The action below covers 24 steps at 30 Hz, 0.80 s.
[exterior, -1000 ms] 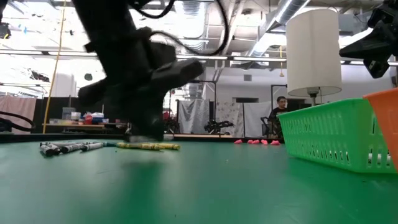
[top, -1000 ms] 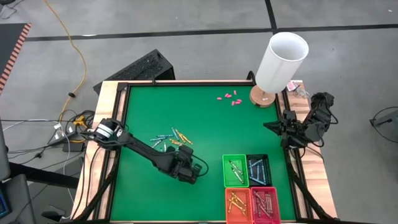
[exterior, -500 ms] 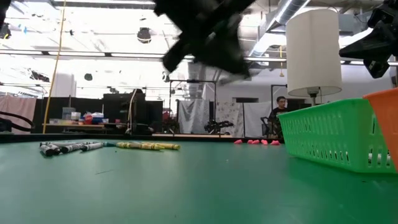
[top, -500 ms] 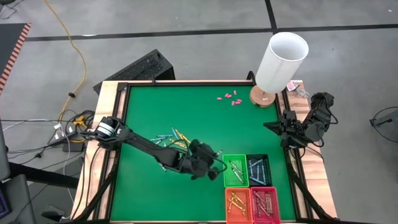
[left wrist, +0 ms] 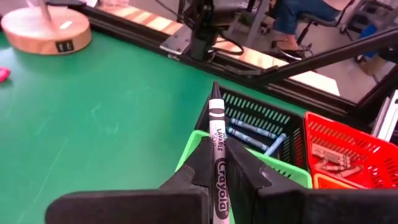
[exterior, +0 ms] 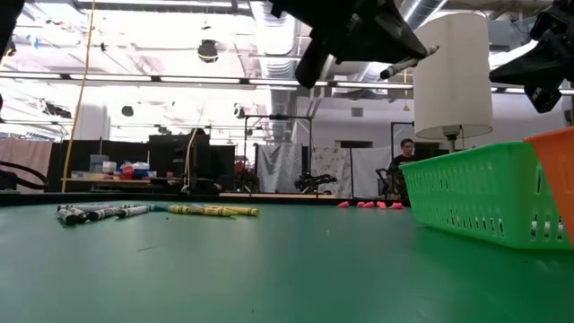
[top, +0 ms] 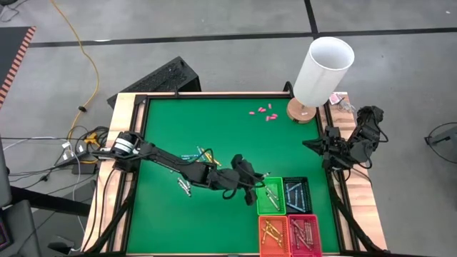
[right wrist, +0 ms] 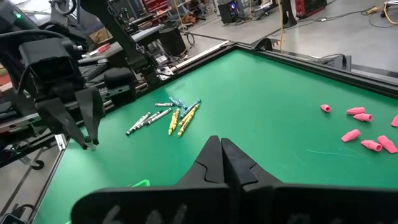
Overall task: Sort crayons
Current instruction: Put the black crayon into the green bin
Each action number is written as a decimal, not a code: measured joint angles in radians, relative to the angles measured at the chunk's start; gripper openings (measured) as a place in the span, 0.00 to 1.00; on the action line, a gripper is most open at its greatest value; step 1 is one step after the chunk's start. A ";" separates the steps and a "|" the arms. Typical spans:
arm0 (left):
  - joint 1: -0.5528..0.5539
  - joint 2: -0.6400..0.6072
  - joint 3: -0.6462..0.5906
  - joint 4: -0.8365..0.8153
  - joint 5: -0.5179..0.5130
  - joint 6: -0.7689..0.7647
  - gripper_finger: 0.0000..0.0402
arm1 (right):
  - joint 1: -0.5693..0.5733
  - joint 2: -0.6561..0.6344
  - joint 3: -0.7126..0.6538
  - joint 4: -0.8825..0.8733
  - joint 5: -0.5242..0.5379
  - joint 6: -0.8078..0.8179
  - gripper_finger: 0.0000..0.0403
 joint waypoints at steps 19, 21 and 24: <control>0.003 0.186 0.003 0.451 0.129 0.194 0.02 | 0.000 0.000 0.000 -0.012 0.000 0.019 0.00; 0.004 0.213 0.006 0.481 0.132 0.178 0.02 | 0.000 0.000 0.000 -0.012 0.000 0.020 0.00; 0.003 0.241 0.006 0.518 0.147 0.175 0.02 | 0.000 0.000 0.000 -0.012 0.000 0.020 0.00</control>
